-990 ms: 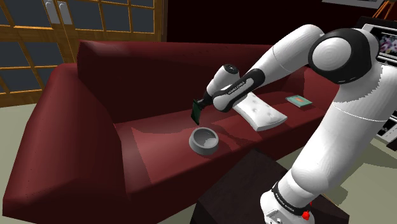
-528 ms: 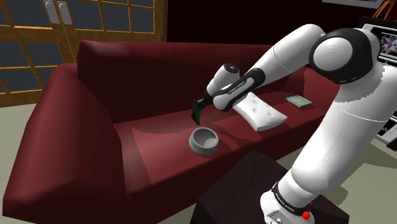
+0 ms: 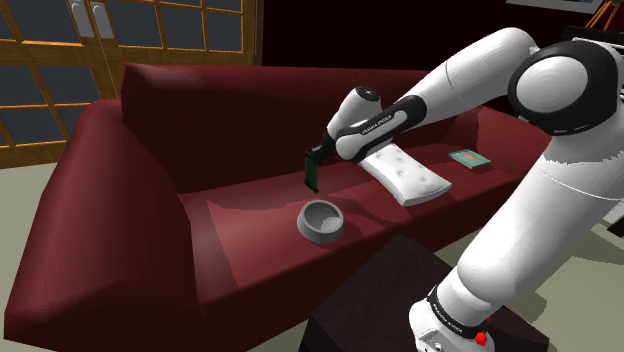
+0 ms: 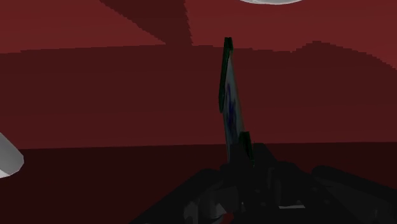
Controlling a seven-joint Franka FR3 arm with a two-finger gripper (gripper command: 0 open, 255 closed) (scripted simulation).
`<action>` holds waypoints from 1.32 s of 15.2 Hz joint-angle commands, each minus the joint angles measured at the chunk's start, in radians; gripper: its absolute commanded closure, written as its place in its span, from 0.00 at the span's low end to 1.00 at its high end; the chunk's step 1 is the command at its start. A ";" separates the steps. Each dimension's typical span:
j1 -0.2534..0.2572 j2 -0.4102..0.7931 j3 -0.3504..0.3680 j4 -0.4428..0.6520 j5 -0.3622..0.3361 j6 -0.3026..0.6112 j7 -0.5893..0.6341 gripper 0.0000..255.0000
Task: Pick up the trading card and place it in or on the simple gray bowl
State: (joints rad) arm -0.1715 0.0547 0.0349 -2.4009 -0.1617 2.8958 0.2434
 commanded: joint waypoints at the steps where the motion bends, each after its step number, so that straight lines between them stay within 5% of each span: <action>1: -0.001 -0.020 0.003 0.008 0.015 -0.028 -0.013 1.00; 16: 0.006 -0.151 0.007 0.080 0.076 -0.230 -0.067 1.00; 20: 0.021 -0.313 0.026 -0.037 0.077 -0.277 -0.036 1.00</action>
State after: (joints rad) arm -0.1538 -0.2160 0.0576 -2.4012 -0.0858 2.6254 0.2023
